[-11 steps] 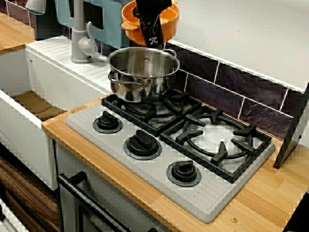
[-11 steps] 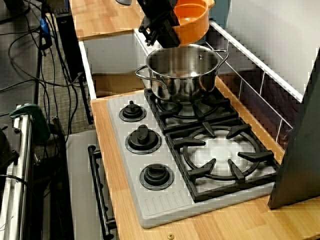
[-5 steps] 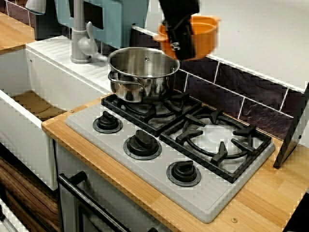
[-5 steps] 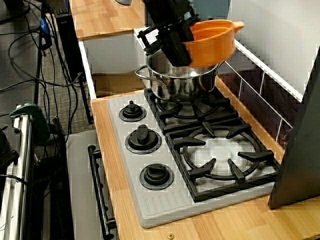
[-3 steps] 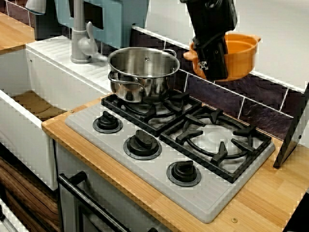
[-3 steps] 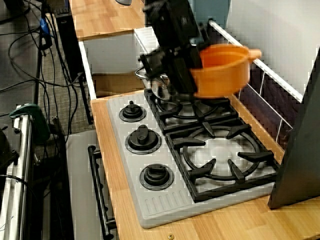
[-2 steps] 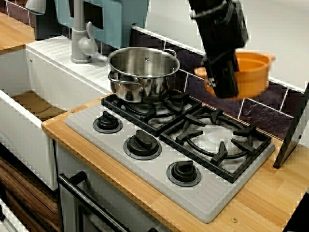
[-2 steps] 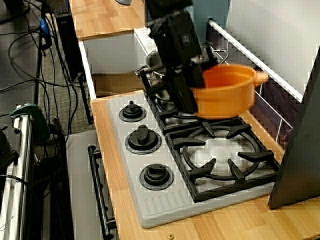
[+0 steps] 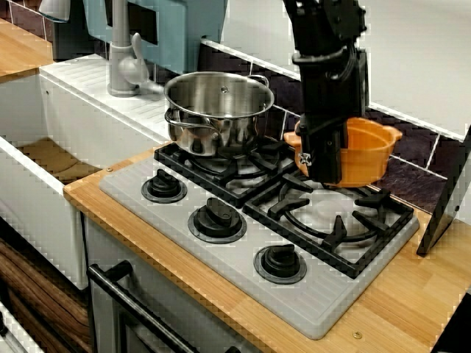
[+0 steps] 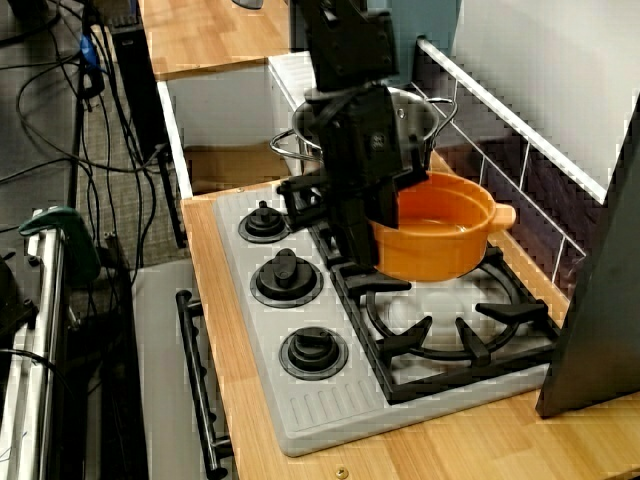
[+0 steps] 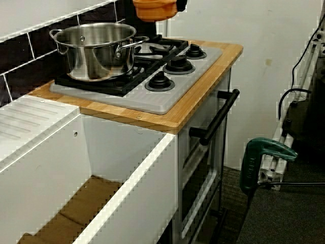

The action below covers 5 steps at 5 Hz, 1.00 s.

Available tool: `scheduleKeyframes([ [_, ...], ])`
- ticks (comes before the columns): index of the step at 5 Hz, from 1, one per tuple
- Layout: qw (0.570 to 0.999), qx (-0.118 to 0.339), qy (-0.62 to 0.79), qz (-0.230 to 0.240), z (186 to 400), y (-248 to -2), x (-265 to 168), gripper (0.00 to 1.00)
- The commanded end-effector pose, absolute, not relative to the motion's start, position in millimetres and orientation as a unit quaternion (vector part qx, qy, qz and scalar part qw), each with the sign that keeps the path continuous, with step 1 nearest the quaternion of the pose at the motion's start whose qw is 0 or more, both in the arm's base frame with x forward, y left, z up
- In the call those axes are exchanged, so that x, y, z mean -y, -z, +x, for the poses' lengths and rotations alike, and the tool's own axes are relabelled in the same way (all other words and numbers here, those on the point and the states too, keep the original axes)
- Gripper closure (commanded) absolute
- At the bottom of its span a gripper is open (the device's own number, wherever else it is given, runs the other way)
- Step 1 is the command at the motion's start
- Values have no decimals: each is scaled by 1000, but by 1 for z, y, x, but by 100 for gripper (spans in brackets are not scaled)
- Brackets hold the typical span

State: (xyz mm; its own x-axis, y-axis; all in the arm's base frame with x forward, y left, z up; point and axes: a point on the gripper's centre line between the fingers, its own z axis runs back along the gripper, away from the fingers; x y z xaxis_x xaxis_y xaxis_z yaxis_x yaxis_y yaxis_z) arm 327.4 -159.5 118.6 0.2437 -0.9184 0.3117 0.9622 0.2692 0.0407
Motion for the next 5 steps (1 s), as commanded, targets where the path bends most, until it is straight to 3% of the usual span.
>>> scheduleKeyframes([
  [1,795,150,586,-41,300,-132,129,100],
  [5,802,117,585,-28,305,-102,132,100],
])
